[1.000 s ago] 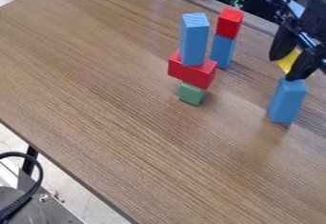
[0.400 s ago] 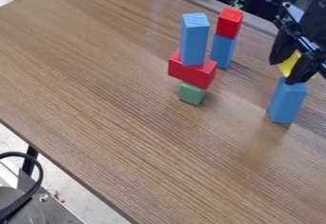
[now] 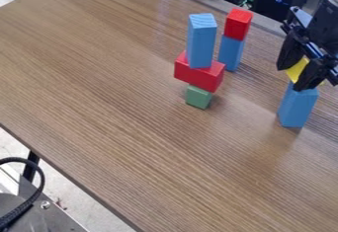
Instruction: Put yellow rectangle on top of blue block
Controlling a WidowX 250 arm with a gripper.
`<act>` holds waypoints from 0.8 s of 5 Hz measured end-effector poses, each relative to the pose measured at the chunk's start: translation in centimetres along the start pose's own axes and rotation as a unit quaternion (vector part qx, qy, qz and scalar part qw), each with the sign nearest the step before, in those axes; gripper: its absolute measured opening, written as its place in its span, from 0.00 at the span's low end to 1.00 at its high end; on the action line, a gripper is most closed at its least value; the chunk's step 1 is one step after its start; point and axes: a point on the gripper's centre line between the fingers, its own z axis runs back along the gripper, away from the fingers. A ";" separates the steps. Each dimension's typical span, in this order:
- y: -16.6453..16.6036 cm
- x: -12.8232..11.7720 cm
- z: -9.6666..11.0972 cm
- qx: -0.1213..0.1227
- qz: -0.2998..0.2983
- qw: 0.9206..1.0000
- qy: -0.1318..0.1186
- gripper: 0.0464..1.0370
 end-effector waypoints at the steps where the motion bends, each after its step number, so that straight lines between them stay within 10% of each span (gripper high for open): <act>1: 0.0 0.1 0.0 0.001 0.001 1.000 -0.004 0.48; 4: -0.2 -0.1 -0.3 0.003 0.000 1.000 -0.002 0.48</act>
